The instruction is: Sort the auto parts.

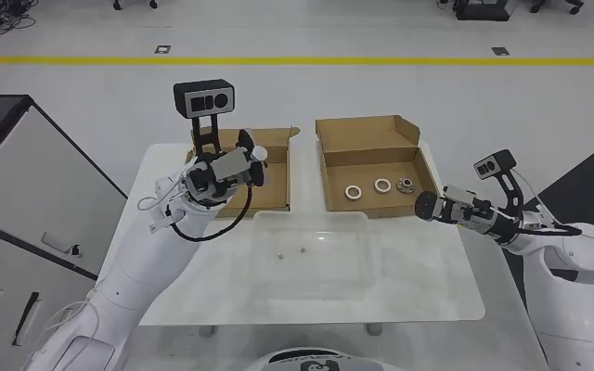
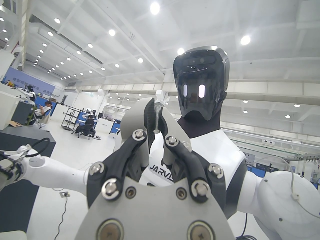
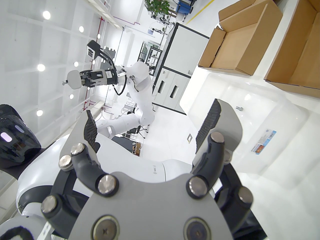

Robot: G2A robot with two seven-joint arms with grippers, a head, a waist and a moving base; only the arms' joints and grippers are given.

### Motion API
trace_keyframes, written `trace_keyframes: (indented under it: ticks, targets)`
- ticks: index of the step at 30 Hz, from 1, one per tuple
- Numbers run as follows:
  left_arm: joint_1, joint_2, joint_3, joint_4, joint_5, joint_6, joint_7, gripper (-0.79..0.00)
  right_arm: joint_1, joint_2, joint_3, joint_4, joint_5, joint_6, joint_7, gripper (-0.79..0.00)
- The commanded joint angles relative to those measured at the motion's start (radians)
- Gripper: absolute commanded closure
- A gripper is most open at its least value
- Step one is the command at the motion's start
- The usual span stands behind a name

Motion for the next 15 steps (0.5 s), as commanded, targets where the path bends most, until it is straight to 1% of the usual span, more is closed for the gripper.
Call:
trace_keyframes:
  ticks: [1,12,15]
  targets:
    - [0.0,0.0,0.0,0.0,0.001,0.0,0.0,0.0,0.0,0.0,0.0,0.0,0.0,0.0,0.0,-0.785]
    - [0.0,0.0,0.0,0.0,0.001,0.0,0.0,0.0,0.0,0.0,0.0,0.0,0.0,0.0,0.0,-0.785]
    - [0.008,0.0,-0.008,-0.012,0.049,0.034,0.028,0.0,0.0,0.0,0.0,0.0,0.0,0.0,0.0,-0.785]
